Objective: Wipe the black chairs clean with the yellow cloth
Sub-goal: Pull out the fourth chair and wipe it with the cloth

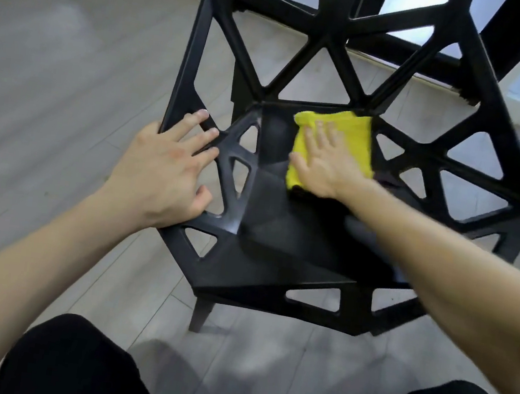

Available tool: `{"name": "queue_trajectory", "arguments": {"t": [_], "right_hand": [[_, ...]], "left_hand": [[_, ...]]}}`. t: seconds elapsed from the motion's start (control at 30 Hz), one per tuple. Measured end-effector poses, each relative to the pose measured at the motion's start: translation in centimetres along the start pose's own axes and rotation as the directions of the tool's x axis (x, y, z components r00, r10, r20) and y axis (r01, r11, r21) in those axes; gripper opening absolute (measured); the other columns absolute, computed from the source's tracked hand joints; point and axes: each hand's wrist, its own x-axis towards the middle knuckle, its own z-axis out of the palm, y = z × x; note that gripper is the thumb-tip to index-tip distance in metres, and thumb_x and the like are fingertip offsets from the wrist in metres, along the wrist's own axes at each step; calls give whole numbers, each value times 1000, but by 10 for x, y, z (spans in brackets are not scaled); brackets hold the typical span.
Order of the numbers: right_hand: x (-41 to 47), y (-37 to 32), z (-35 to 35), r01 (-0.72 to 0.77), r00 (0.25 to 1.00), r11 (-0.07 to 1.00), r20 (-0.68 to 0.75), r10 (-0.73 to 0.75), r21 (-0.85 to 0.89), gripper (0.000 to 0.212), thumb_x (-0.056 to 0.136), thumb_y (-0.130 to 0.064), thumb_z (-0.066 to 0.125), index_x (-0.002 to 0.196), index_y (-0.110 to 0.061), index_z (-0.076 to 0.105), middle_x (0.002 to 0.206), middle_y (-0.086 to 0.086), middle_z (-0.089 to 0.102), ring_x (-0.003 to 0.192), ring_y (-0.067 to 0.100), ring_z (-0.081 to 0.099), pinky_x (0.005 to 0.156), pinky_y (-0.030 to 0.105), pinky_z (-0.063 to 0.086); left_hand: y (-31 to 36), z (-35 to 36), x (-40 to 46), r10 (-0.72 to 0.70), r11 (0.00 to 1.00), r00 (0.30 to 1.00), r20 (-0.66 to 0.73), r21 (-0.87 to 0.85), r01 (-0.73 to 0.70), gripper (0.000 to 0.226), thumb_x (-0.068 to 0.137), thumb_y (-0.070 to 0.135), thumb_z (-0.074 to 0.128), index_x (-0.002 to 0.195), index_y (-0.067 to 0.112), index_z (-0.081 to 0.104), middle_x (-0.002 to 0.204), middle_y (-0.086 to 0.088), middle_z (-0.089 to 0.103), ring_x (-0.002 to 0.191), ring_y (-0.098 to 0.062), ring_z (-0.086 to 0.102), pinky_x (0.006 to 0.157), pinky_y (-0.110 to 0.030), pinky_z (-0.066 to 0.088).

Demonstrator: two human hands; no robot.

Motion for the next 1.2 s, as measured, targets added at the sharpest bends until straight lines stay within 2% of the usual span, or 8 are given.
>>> {"name": "queue_trajectory", "arguments": {"t": [0.17,0.27,0.37,0.57,0.73,0.83,1.0,1.2], "right_hand": [[-84,-57,-5,432,898,883,-1,-440,183,81,101,-68,13,171,-29,10,179,5,1,165,23,-2,133,44,1],[-75,29,-3,287,953,948,62,-297,136,103,84,-96,1,170,-39,6,179,-5,2,165,15,-5,133,39,-6],[-44,69,-6,39,999,997,22,-41,73,91,96,-83,8,171,-31,6,179,2,2,165,21,-7,133,43,-3],[-61,-7,-1,330,941,923,4,-338,198,62,114,-49,26,171,-26,16,178,2,9,165,19,-1,133,37,-2],[-32,47,-1,57,998,995,-26,-55,87,65,112,-52,23,171,-25,15,178,6,11,165,24,-1,133,43,0],[-60,-6,-1,247,967,960,24,-252,134,63,115,-47,23,171,-22,11,179,7,7,165,23,-3,133,40,-3],[-101,-16,-2,578,810,783,-42,-585,231,67,108,-64,20,169,-40,12,178,-10,4,164,9,-6,132,33,-7],[46,-47,-3,144,988,970,-89,-129,195,73,107,-62,17,171,-28,4,179,4,-1,165,24,-6,133,51,1]], "left_hand": [[0,-2,1,11,1000,1000,15,7,-12,70,90,51,43,142,14,70,161,-5,55,162,-28,28,95,-48,44],[0,-2,0,2,1000,1000,10,8,-2,70,90,51,42,143,15,70,162,-5,54,163,-27,27,92,-47,46],[1,-1,2,-4,1000,1000,1,-8,4,69,89,50,43,141,15,71,161,-5,55,162,-26,28,90,-46,48],[0,1,-2,8,1000,1000,0,-10,-8,72,91,52,38,143,14,70,162,-6,54,162,-27,30,86,-46,47],[1,1,-1,1,1000,1000,-12,-3,-1,71,90,51,40,142,15,70,162,-5,54,162,-26,30,91,-48,47],[0,-2,0,51,996,999,-10,73,-50,71,89,53,44,141,13,71,159,-9,57,160,-32,34,122,-68,25],[1,-2,-2,25,997,1000,-3,78,-25,75,88,55,41,145,13,68,162,-9,53,162,-32,30,122,-68,23],[4,-7,-1,-8,999,1000,9,40,8,74,85,54,46,143,15,70,162,-4,55,162,-27,29,115,-59,34]]}}
